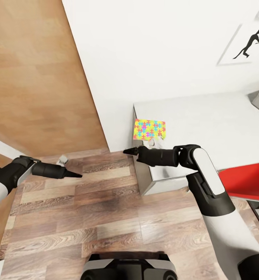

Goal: Put all the toys in the child's room - the three board games (two on the bed and one on the table), the two jigsaw puzzles on the table, and the tennis ball on the table - inside the toy box on the table in the child's room.

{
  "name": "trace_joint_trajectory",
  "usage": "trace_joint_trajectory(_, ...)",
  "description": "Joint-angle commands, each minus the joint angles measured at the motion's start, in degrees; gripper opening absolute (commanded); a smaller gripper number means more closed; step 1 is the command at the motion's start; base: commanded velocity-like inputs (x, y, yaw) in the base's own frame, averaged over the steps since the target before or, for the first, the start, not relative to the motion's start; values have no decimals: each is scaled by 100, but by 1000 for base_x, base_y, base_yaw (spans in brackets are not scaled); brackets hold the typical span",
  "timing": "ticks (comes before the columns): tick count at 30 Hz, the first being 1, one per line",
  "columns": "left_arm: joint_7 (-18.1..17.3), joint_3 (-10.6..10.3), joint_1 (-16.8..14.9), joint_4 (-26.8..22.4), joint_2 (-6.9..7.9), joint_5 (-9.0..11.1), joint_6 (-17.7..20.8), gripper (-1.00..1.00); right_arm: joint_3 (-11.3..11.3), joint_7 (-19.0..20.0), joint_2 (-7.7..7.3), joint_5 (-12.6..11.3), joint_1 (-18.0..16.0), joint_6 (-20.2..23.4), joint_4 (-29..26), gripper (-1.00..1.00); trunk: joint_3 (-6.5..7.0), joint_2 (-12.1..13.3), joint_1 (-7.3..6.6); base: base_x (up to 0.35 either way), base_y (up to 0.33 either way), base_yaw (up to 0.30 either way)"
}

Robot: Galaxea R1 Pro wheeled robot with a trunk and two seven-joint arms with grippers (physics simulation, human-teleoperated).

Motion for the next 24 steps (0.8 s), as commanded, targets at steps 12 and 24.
trace_joint_trajectory(12,1132,-53,85,553,-33,45,-456,100,254,678,447,-44,466,-23,-5,100,108,-7,3,0,0,0)
trace_joint_trajectory(24,2856,-49,439,610,-47,51,-725,100,535,705,564,-39,919,18,-5,100,221,-7,3,0,0,0)
